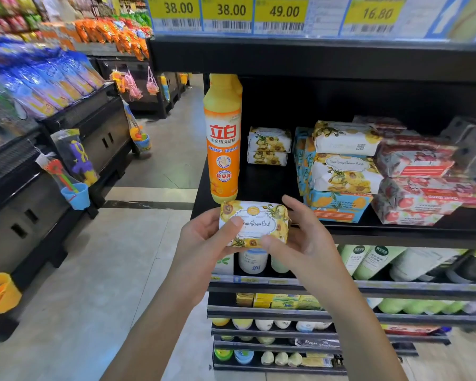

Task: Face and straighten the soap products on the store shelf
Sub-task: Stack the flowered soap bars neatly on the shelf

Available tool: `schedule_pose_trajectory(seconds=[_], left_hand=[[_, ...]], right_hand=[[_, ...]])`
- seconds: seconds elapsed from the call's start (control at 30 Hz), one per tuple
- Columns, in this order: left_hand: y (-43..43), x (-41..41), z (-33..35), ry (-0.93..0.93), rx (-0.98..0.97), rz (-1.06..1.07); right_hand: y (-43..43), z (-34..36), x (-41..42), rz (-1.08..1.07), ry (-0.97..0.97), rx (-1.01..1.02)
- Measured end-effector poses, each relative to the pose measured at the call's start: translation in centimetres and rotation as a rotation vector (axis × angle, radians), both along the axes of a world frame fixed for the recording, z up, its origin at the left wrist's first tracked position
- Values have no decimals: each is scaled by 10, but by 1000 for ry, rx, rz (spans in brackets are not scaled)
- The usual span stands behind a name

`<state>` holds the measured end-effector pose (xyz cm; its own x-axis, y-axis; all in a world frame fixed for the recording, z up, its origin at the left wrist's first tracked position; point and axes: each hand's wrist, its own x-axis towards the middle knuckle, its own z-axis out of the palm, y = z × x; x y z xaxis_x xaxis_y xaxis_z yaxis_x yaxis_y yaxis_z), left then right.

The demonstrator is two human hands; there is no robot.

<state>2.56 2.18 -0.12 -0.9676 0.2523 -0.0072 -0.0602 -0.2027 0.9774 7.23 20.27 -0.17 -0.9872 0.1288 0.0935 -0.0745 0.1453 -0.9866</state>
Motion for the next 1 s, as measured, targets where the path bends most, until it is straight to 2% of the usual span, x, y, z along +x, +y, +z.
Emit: schedule_pose_trajectory(seconds=[0.1,0.43,0.73,1.0], left_hand=[[2,3,1,13,-6,-21],[4,9,3,14,-35,-15],[-2,11,11,-24,-84,-178],[7,11,13,-20,-71,-88]], right_hand=[[-2,5,-2,-17,-46,-184],[-1,7,0,-14,-15,-217],[8,1,2,65,128,-216],[12,1,3,88,147,-262]])
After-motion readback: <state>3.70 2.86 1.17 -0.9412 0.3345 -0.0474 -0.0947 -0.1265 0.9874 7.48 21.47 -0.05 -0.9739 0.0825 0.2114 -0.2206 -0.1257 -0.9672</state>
